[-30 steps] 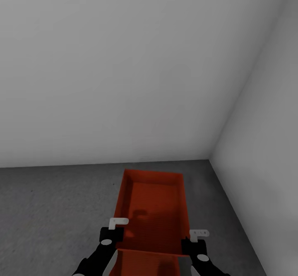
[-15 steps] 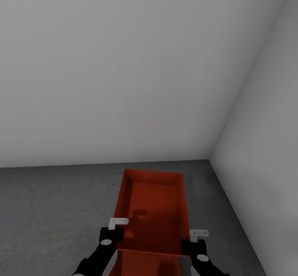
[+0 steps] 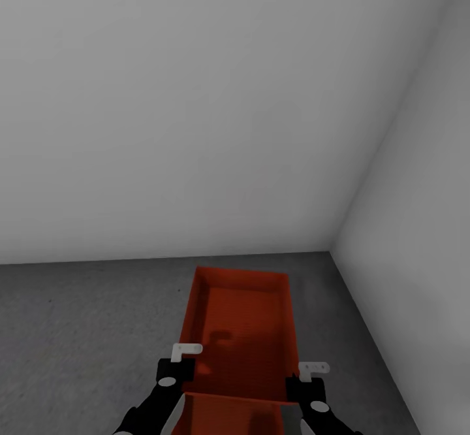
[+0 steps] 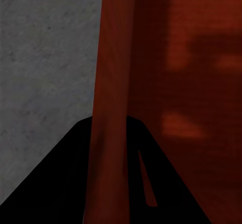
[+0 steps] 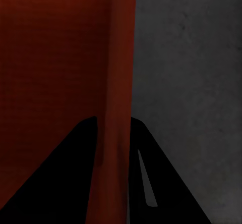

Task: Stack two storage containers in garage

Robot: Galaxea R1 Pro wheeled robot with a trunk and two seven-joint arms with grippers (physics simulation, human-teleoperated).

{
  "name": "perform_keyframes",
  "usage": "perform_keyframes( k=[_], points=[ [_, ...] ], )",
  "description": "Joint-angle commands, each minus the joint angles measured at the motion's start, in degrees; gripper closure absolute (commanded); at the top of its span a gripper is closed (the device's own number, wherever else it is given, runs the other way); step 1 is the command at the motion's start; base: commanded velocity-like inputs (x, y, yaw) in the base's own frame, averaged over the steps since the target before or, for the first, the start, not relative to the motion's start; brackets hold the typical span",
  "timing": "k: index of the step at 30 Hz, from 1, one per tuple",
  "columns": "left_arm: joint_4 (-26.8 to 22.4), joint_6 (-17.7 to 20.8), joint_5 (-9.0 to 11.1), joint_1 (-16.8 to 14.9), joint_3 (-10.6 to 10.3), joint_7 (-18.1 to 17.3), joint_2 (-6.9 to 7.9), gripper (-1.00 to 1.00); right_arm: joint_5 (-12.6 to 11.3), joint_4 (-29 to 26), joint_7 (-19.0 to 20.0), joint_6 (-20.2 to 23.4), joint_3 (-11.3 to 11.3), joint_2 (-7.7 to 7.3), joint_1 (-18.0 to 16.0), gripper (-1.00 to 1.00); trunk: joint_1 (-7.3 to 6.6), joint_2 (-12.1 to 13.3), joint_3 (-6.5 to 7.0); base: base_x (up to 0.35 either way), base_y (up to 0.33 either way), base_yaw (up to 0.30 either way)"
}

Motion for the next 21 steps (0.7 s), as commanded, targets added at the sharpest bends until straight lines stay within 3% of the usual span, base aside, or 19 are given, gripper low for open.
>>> perform_keyframes(
  k=[1,8,21],
  points=[
    [0.0,0.3,-0.3,0.0,0.3,0.4,0.22,1.0,0.0,-0.1,-0.4,-0.3,0.1,-1.76,-0.1,1.0,-0.01,0.0,-0.04,0.0,0.0,0.0],
    [0.0,0.3,1.5,0.0,0.3,0.3,0.22,1.0,0.0,-0.1,-0.4,-0.3,0.1,-1.85,-0.1,1.0,-0.01,0.0,-0.04,0.0,0.0,0.0],
    [-0.1,0.3,1.9,0.0,0.3,0.3,0.22,1.0,0.0,-0.1,-0.4,-0.3,0.1,-1.87,-0.1,1.0,-0.01,0.0,-0.04,-0.032,0.0,0.0]
  ],
)
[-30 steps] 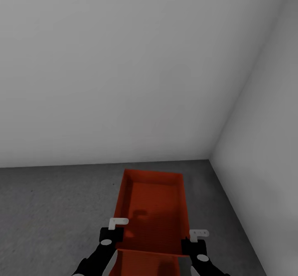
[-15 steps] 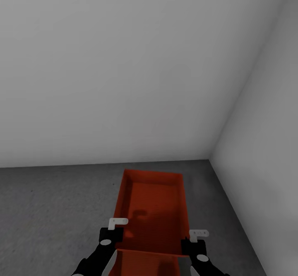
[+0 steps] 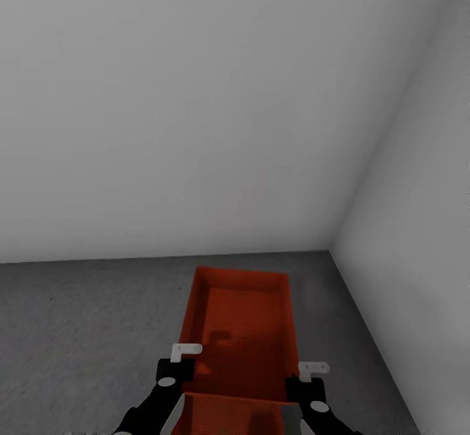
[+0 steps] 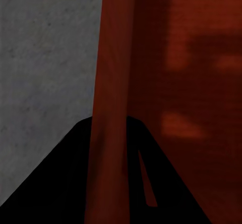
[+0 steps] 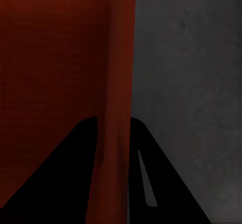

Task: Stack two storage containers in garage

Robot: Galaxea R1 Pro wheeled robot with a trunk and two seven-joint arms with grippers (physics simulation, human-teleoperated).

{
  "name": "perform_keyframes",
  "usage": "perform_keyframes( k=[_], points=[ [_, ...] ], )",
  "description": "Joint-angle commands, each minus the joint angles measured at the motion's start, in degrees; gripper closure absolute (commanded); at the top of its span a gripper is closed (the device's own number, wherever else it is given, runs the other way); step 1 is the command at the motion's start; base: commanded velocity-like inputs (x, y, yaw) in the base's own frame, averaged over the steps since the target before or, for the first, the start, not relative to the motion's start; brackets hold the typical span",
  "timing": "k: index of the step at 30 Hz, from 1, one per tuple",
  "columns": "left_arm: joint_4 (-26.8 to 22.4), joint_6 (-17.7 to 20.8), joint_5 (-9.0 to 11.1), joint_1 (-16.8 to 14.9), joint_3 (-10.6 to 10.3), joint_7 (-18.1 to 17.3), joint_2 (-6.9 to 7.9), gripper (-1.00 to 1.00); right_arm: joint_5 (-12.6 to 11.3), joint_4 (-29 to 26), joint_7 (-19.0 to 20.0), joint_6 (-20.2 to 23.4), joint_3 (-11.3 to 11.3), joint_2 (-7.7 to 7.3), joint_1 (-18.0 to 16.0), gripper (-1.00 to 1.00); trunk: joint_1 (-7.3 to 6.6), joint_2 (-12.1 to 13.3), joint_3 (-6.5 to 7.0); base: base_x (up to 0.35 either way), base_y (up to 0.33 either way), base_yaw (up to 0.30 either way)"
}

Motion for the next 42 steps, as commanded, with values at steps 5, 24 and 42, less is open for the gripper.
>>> perform_keyframes(
  k=[5,24,42],
  points=[
    [-0.1,0.3,1.4,-0.1,0.6,0.4,0.05,1.0,0.2,-0.2,-0.3,-0.3,0.0,-1.91,0.0,1.0,-0.03,0.0,-0.04,-0.293,0.0,0.0],
    [-0.1,0.3,1.4,-0.1,0.6,0.4,0.05,1.0,0.2,-0.2,-0.3,-0.2,0.0,-1.9,0.0,1.0,-0.03,0.0,-0.04,-0.207,0.0,0.0],
    [-0.1,0.3,1.4,-0.1,0.6,0.4,0.05,1.0,0.2,-0.2,-0.3,-0.2,-0.1,-1.99,0.0,1.0,-0.03,0.0,-0.04,-0.001,0.0,0.095]
  ],
)
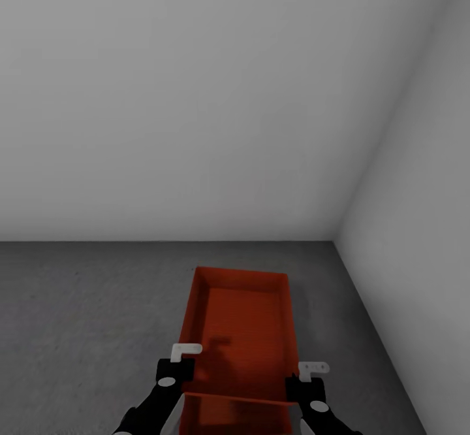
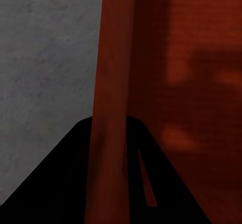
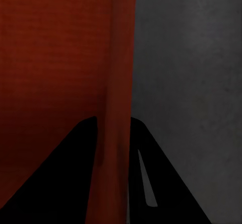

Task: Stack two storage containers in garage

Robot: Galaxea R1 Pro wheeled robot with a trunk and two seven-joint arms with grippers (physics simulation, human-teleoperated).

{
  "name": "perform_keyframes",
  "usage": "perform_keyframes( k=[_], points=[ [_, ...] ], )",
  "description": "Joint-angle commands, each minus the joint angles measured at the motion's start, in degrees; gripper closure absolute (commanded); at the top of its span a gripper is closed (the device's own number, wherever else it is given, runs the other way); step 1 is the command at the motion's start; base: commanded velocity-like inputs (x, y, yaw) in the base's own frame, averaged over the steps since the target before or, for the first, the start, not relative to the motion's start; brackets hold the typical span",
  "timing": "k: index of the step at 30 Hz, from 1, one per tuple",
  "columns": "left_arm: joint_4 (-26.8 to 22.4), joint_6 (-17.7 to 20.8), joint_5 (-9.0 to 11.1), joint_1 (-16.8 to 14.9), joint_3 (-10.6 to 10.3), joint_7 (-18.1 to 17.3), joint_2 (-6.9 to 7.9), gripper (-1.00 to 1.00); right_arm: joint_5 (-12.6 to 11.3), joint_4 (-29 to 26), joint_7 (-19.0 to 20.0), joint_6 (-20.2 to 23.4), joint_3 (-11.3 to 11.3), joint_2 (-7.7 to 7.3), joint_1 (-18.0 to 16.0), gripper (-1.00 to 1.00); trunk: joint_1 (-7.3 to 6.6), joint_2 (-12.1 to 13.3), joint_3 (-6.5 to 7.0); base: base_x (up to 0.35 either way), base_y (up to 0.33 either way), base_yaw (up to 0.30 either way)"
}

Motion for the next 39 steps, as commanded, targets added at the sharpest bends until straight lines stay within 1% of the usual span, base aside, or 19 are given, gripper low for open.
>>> perform_keyframes(
  k=[1,8,39],
  points=[
    [-0.1,0.3,1.4,-0.1,0.6,0.4,0.04,1.0,0.0,-0.1,-0.4,-0.3,-0.1,-2.0,0.0,1.0,-0.01,0.0,-0.04,0.0,0.0,0.213],
    [-0.1,0.3,1.4,-0.1,0.6,0.4,0.04,1.0,0.0,-0.1,-0.4,-0.3,-0.1,-2.01,0.0,1.0,-0.01,0.0,-0.04,0.0,0.0,0.07],
    [-0.2,0.3,1.4,-0.1,0.6,0.4,0.04,1.0,0.0,0.0,-0.4,-0.3,-0.1,-2.04,0.0,1.0,-0.01,0.0,-0.04,0.0,0.0,0.001]
  ],
)
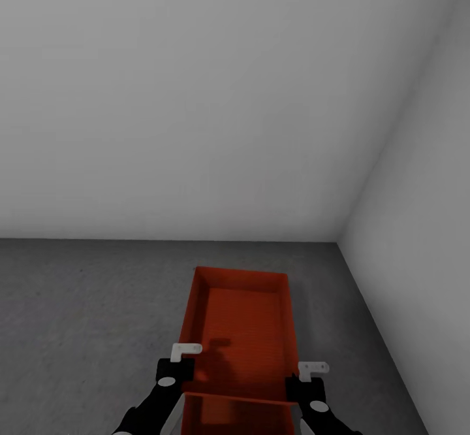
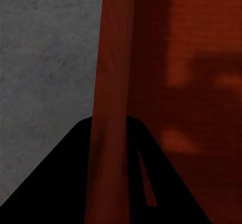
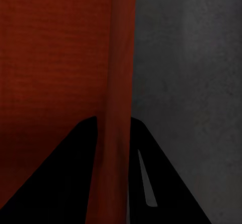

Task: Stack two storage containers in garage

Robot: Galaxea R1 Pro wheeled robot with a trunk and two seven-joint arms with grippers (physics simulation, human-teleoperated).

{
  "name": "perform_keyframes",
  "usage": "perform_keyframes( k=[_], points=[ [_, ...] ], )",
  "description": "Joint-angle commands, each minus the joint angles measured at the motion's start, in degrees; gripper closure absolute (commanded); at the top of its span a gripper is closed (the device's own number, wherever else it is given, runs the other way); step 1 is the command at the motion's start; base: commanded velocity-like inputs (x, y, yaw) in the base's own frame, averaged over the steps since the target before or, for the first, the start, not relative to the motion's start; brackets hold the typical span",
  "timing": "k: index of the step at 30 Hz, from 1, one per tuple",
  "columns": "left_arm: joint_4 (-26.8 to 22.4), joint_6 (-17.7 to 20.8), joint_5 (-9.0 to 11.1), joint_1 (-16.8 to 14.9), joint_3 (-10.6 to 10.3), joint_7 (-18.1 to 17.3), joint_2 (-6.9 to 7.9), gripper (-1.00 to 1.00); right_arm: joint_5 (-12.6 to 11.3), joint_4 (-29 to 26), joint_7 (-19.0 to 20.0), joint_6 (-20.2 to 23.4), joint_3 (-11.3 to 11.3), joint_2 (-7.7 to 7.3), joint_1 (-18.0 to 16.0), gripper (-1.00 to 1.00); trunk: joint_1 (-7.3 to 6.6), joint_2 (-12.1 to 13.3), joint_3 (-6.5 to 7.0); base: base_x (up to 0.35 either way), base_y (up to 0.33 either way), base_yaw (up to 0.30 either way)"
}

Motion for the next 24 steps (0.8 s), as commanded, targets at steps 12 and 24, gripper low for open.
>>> perform_keyframes(
  k=[12,24],
  points=[
    [-0.1,0.3,1.5,-0.1,0.6,0.4,0.04,1.0,-0.3,0.0,-0.4,-0.3,0.1,-2.08,0.0,1.0,0.0,0.0,-0.04,0.0,0.0,0.0],
    [-0.1,0.3,1.6,-0.1,0.6,0.4,0.04,1.0,-0.3,-0.1,-0.4,-0.4,0.2,-2.07,0.0,1.0,0.0,0.0,-0.34,0.0,0.0,0.0]
  ],
)
